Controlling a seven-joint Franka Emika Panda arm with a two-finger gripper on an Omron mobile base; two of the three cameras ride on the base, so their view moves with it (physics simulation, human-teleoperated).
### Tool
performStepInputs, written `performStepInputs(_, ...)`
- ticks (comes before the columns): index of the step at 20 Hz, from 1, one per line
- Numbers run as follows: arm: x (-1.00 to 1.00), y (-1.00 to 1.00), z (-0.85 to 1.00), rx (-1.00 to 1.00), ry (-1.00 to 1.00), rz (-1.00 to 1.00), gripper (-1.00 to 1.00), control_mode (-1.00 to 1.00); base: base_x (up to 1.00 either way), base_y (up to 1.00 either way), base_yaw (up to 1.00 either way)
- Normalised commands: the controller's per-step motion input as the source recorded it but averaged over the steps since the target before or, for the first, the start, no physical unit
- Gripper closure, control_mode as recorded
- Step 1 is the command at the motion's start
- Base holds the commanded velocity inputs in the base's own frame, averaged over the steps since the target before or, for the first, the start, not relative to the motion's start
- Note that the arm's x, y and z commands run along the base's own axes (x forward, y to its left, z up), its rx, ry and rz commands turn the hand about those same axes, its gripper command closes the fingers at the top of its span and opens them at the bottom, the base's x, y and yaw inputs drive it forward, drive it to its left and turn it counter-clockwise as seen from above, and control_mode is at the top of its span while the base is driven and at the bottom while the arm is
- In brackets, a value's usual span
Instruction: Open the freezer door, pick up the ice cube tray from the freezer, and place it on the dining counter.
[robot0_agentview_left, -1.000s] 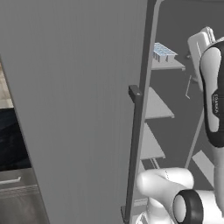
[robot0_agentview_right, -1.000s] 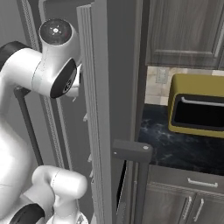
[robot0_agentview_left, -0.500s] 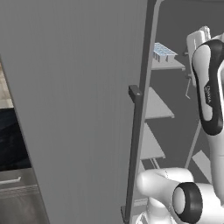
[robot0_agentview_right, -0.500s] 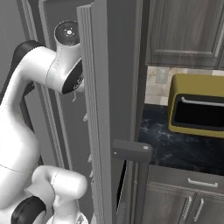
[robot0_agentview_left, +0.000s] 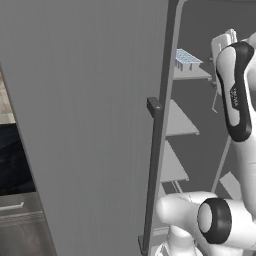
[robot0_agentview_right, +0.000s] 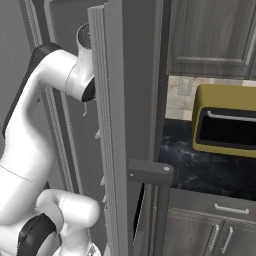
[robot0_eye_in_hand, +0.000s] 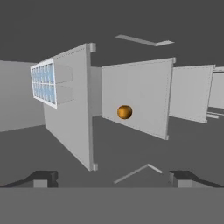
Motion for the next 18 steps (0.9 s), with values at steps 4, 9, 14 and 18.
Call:
performStepInputs(4,0.46,0.00,-0.09,0.00,0.00,0.00,-1.00,-1.00,0.00,0.00,0.00)
performStepInputs(9,0.49,0.00,-0.09,0.00,0.00,0.00,-1.00,-1.00,0.00,0.00,0.00)
performStepInputs(14,0.41,0.00,0.00,0.00,0.00,0.00,-1.00,-1.00,0.00,0.00,0.00)
performStepInputs(18,0.38,-0.02,0.00,0.00,0.00,0.00,-1.00,-1.00,0.00,0.00,0.00)
